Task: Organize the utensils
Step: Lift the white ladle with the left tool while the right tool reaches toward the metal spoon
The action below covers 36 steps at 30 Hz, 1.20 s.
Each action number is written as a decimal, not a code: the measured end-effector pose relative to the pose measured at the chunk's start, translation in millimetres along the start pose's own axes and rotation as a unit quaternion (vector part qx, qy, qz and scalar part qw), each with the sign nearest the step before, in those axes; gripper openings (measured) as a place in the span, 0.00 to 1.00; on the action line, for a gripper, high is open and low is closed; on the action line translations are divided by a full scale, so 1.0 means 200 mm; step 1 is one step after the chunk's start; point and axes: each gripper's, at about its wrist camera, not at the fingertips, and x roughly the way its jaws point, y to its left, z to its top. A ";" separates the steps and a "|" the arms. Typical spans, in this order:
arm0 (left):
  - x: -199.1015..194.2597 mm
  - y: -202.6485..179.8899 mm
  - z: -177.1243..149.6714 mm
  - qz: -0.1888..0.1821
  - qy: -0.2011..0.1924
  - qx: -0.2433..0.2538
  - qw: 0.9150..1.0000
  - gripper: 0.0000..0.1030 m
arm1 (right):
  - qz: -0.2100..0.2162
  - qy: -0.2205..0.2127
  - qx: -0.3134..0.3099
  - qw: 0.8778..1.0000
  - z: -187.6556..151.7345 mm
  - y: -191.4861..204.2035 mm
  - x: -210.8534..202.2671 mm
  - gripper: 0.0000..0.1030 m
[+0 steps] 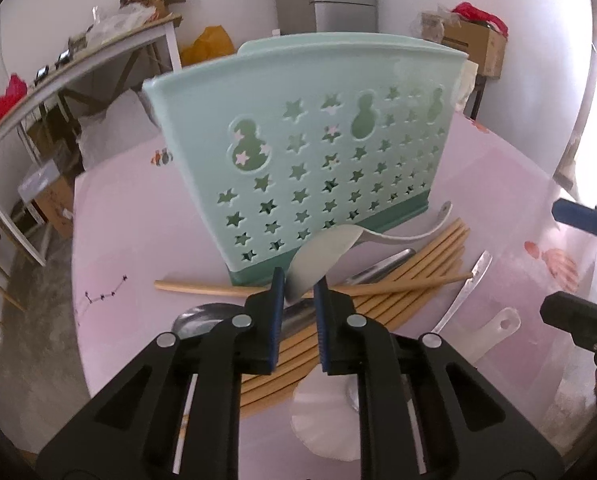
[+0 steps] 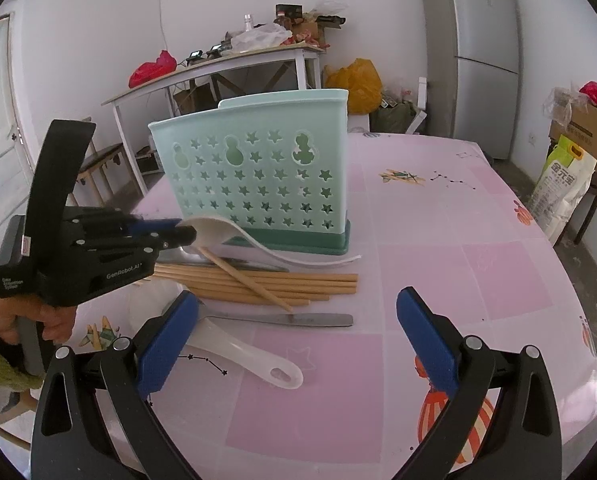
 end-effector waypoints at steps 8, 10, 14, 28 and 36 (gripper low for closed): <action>0.05 0.01 0.00 -0.006 0.004 -0.002 1.000 0.12 | 0.000 0.001 -0.001 1.000 0.00 0.01 0.00 0.94; 0.04 0.00 0.01 -0.003 0.000 0.003 1.000 0.05 | -0.001 0.000 -0.001 1.000 0.00 0.01 0.00 0.94; 0.00 -0.01 0.01 0.002 -0.024 0.006 1.000 0.01 | -0.003 -0.002 -0.002 1.000 0.00 0.01 0.00 0.94; -0.28 -0.04 0.03 0.006 -0.098 -0.034 0.995 0.01 | -0.005 -0.035 -0.020 0.999 -0.01 0.04 -0.14 0.94; -0.52 0.06 -0.07 0.034 -0.117 -0.102 0.987 0.01 | 0.025 -0.055 -0.069 0.996 -0.01 0.10 -0.22 0.94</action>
